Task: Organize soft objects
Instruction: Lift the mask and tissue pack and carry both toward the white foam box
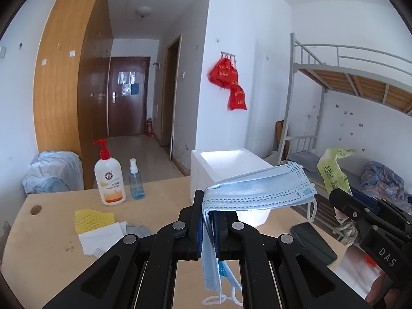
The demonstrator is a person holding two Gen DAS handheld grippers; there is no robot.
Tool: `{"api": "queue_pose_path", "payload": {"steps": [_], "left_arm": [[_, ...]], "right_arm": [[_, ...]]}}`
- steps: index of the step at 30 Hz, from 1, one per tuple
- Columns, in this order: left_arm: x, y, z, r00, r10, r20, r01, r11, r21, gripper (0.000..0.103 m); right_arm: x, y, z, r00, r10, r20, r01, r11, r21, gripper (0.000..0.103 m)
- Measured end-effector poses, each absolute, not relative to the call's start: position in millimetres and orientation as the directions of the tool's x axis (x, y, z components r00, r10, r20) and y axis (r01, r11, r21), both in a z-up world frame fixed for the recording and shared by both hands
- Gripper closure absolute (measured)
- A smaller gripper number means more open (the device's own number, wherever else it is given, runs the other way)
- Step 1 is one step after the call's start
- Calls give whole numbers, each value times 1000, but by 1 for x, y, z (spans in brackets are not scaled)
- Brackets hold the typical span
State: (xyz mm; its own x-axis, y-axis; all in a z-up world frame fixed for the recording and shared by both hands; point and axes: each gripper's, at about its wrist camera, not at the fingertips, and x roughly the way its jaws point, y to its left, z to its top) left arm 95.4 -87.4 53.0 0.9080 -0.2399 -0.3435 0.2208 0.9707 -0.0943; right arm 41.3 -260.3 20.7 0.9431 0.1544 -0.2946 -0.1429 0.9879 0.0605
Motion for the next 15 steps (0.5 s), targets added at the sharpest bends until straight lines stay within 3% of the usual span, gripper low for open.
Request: {"api": "queue_pose_path", "payload": {"steps": [15], "left_arm": [[168, -97, 49, 885, -237, -400, 205, 971, -120, 96]], "right_arm": [[104, -263, 19, 919, 181, -351, -168, 983, 67, 70]]}}
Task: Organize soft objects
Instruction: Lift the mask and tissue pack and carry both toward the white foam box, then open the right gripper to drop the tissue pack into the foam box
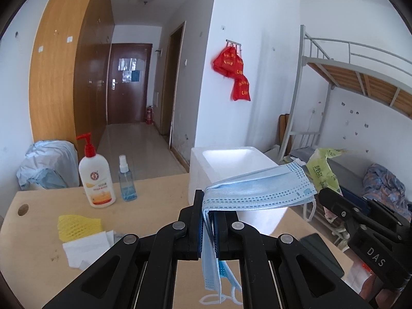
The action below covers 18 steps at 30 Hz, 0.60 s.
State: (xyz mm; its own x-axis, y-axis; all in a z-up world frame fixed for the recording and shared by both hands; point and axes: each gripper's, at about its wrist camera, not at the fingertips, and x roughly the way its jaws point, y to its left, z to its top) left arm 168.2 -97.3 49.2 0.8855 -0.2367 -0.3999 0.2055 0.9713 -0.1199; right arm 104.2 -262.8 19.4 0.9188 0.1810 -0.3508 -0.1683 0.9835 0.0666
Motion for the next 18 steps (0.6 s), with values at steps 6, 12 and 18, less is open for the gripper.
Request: {"api": "queue_pose_path", "payload": {"steps": [6, 12, 18], "left_arm": [[194, -102, 56, 889, -225, -398, 195, 974, -116, 96], [220, -107, 61, 895, -221, -388, 193, 975, -110, 96], [250, -107, 65, 897, -211, -389, 181, 977, -114, 96]], "right_arm": [[130, -265, 21, 910, 183, -371, -172, 983, 64, 70], [153, -263, 22, 902, 190, -388, -181, 982, 60, 70], [182, -263, 24, 885, 203, -418, -190, 979, 75, 70]]}}
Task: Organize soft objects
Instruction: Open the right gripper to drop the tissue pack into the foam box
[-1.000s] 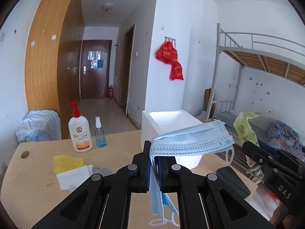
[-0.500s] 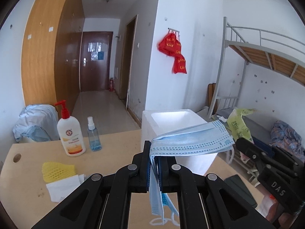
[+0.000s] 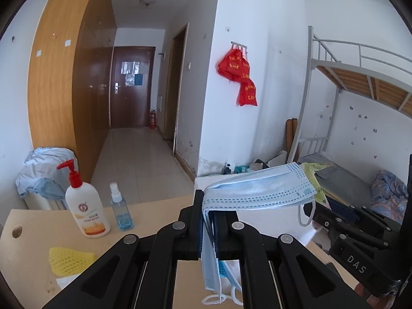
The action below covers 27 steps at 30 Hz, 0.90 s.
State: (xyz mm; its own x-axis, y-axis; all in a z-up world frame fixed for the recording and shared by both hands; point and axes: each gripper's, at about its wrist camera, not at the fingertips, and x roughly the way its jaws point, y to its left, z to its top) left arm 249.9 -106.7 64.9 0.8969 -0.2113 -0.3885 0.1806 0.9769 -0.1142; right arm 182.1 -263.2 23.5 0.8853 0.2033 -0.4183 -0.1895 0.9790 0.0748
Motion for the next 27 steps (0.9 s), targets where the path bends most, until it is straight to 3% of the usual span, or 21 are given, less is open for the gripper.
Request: {"api": "queue_pose_path", "payload": {"steps": [19, 22, 27], "left_arm": [[282, -99, 57, 895, -190, -404, 147, 980, -135, 96], [283, -99, 56, 896, -186, -404, 143, 981, -132, 96], [285, -98, 55, 893, -186, -410, 142, 981, -135, 96]], "right_arm": [[225, -262, 17, 853, 204, -480, -184, 979, 88, 70], [229, -263, 15, 847, 209, -489, -186, 978, 97, 61], [231, -263, 13, 855, 175, -488, -156, 985, 80, 26]]}}
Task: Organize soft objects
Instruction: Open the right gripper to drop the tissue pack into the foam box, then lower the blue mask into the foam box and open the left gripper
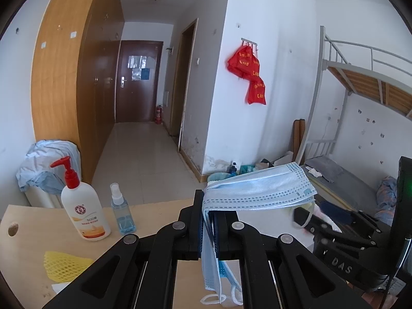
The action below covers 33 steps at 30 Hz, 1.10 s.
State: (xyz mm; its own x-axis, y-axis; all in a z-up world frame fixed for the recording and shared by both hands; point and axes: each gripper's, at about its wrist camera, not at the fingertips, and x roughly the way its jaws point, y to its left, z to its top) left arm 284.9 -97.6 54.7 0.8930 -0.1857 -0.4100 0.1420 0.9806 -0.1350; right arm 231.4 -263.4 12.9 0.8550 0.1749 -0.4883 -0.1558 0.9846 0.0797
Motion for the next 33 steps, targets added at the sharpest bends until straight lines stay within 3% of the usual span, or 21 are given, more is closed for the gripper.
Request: {"api": "queue_pose_path", "payload": {"steps": [27, 33], "left_arm": [[311, -170, 45, 830, -319, -458, 296, 947, -123, 96], [324, -179, 45, 834, -299, -463, 283, 953, -106, 96]], "right_arm": [[191, -312, 22, 900, 111, -421, -61, 990, 130, 25], [189, -315, 19, 900, 111, -422, -58, 989, 137, 25]]}}
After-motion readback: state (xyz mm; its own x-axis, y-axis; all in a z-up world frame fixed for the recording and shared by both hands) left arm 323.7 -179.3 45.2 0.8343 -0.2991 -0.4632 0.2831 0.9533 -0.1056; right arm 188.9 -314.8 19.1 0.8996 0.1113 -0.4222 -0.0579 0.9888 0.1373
